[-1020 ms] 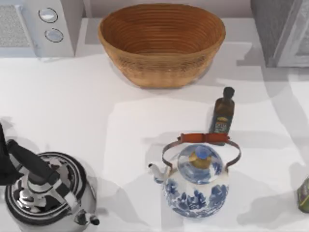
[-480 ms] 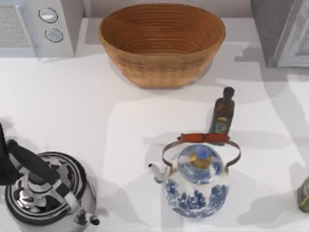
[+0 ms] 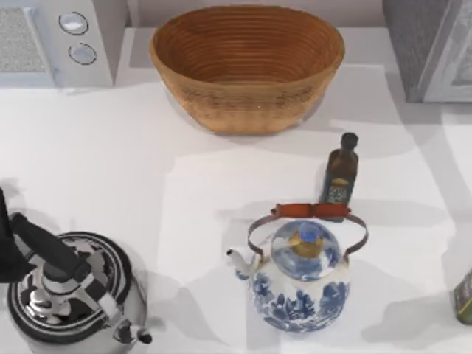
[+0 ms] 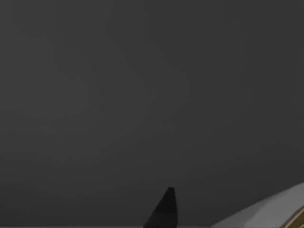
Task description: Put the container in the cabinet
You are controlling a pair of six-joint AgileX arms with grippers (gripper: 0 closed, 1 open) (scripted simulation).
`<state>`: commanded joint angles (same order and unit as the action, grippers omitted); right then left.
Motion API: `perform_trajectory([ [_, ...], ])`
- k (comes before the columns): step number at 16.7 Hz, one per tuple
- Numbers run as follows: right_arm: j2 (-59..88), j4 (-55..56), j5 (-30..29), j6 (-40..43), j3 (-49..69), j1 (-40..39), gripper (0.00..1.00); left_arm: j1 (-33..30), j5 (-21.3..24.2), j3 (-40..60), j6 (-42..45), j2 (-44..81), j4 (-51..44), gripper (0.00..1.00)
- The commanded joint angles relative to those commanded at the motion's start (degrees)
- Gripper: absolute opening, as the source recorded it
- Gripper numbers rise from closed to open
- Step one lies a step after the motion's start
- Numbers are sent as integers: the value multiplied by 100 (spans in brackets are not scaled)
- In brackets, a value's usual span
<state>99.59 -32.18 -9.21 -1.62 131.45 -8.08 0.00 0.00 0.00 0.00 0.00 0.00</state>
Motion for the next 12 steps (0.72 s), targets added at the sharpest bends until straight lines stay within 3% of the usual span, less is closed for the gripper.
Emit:
perform_trajectory([
  [6,1629,-508,177,46,2289,170,0,0,0,0,0,0,0,100],
  [12,2012,-690,225,53,2701,245,0,0,0,0,0,0,0,100],
])
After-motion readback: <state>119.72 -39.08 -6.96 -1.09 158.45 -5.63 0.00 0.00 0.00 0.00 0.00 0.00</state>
